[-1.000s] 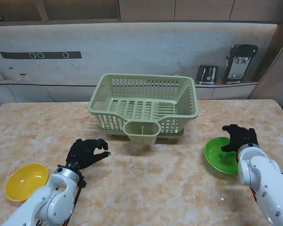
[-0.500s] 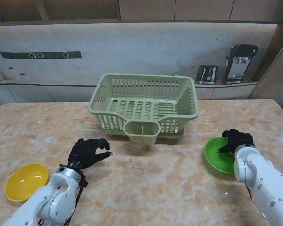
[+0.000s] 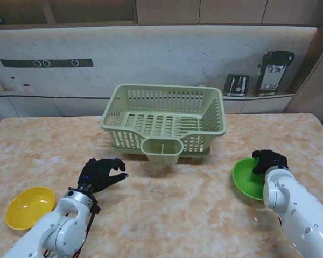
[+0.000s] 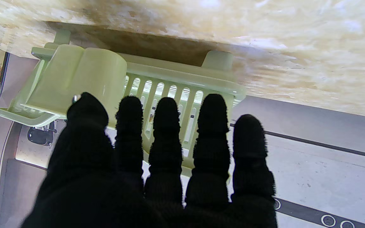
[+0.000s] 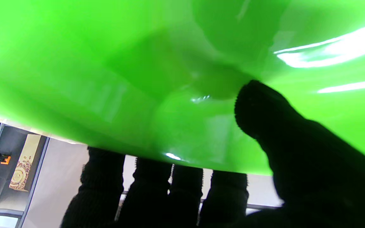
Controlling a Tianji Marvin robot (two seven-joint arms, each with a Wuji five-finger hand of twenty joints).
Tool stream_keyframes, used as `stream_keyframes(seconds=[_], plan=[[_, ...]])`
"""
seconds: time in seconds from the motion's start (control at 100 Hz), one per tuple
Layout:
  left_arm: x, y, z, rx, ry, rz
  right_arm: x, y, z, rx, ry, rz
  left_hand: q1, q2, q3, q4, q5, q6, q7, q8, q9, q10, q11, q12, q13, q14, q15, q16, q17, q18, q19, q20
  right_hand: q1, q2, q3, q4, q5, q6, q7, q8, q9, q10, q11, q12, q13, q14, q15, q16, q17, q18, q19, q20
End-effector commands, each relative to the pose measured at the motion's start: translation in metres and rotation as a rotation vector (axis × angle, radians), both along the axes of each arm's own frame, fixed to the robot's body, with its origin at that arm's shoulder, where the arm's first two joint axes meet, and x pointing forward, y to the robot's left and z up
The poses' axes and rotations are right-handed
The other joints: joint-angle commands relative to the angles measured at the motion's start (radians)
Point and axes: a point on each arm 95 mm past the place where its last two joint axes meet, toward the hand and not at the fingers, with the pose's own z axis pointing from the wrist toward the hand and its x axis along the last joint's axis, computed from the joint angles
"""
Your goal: Stack bowls and put them on the dishrack
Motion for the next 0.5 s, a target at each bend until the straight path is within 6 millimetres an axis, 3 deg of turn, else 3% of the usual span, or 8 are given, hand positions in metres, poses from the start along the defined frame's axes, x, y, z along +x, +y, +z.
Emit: stream_keyframes(seconds=[0.0,0.22,0.36,0.49], plan=[[-0.001,-0.002,-0.001,-0.001,0.014,-0.003,-0.003,0.006,-0.005,0.015,0.014,0.0,0.005,0.027,-0.016,0.02,0.018,0.0,0.017,0.014,0.013,0.009,0.011,0.019,0.008,0.015,0.006,0.01,-0.01,0.023,0.012,0.012,0.052,-0.039,0.023,-0.041,0.037,-0.06,0.063,0.031,0.043,-0.027,0.04,0.052,0.033,-0.028,0.082,0.041,0.049,-0.036,0.067,0.029],[-0.001,-0.002,-0.001,-0.001,0.014,-0.003,-0.006,0.008,0.0,0.054,-0.034,0.001,0.006,0.027,-0.016,0.02,0.019,-0.001,0.018,0.014,0.014,0.009,0.011,0.019,0.008,0.014,0.006,0.01,-0.01,0.023,0.012,0.012,0.169,-0.025,0.043,-0.038,0.176,-0.113,0.095,0.111,0.169,-0.054,0.075,0.127,0.124,-0.061,0.233,0.052,0.209,-0.087,0.148,0.032],[-0.001,-0.002,-0.001,-0.001,0.014,-0.003,-0.011,0.011,0.008,0.085,-0.067,0.01,0.005,0.026,-0.016,0.02,0.02,-0.001,0.019,0.015,0.015,0.009,0.012,0.02,0.009,0.014,0.007,0.01,-0.01,0.023,0.012,0.012,0.192,-0.045,0.051,-0.029,0.221,-0.121,0.08,0.144,0.187,-0.067,0.063,0.153,0.14,-0.062,0.26,0.064,0.279,-0.119,0.16,0.017],[-0.001,-0.002,-0.001,-0.001,0.014,-0.003,-0.016,0.015,0.017,0.122,-0.107,0.024,0.005,0.026,-0.016,0.02,0.02,-0.001,0.019,0.015,0.014,0.009,0.012,0.02,0.009,0.014,0.007,0.01,-0.01,0.023,0.012,0.012,0.205,-0.081,0.071,-0.023,0.268,-0.148,0.048,0.187,0.205,-0.105,0.033,0.187,0.172,-0.058,0.258,0.065,0.344,-0.157,0.149,-0.01]])
